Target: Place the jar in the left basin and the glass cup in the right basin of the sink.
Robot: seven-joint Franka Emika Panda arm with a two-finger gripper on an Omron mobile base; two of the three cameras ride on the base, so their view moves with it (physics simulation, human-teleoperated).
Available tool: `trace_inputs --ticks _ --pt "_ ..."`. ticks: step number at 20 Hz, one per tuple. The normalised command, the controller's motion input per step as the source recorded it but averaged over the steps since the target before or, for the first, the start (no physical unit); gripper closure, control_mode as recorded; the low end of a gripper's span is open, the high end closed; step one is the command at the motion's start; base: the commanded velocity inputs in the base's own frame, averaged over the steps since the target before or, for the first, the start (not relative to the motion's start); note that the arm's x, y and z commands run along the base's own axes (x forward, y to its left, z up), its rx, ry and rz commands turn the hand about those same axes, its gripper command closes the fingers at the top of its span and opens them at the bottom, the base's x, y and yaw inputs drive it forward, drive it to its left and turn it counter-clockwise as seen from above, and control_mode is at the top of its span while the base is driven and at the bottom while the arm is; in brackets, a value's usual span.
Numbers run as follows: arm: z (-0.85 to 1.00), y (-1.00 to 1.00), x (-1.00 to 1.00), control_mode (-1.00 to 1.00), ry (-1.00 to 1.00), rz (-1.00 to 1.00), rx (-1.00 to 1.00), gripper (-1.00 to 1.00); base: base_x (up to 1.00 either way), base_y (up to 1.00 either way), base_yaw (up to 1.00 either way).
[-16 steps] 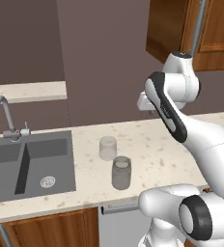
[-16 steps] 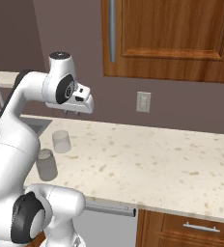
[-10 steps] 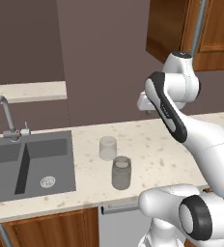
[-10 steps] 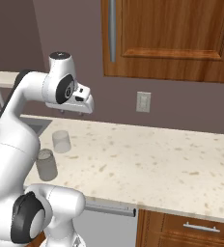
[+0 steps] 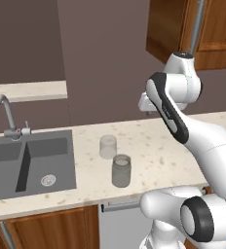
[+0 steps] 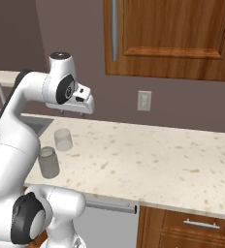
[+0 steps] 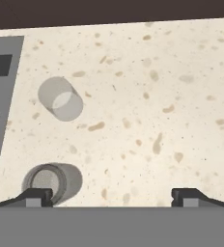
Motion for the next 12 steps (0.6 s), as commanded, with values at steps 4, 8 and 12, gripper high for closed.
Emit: trace_inputs --ticks 4,8,12 --pt "0.00 0.00 0.00 1.00 0.00 0.00 0.00 -1.00 -0.29 0.08 0.00" --pt "0.00 0.00 0.00 1.00 0.00 0.00 0.00 -1.00 -0.22 0.24 0.00" --pt "0.00 0.00 0.00 1.00 0.00 0.00 0.00 -1.00 -0.13 0.42 0.00"
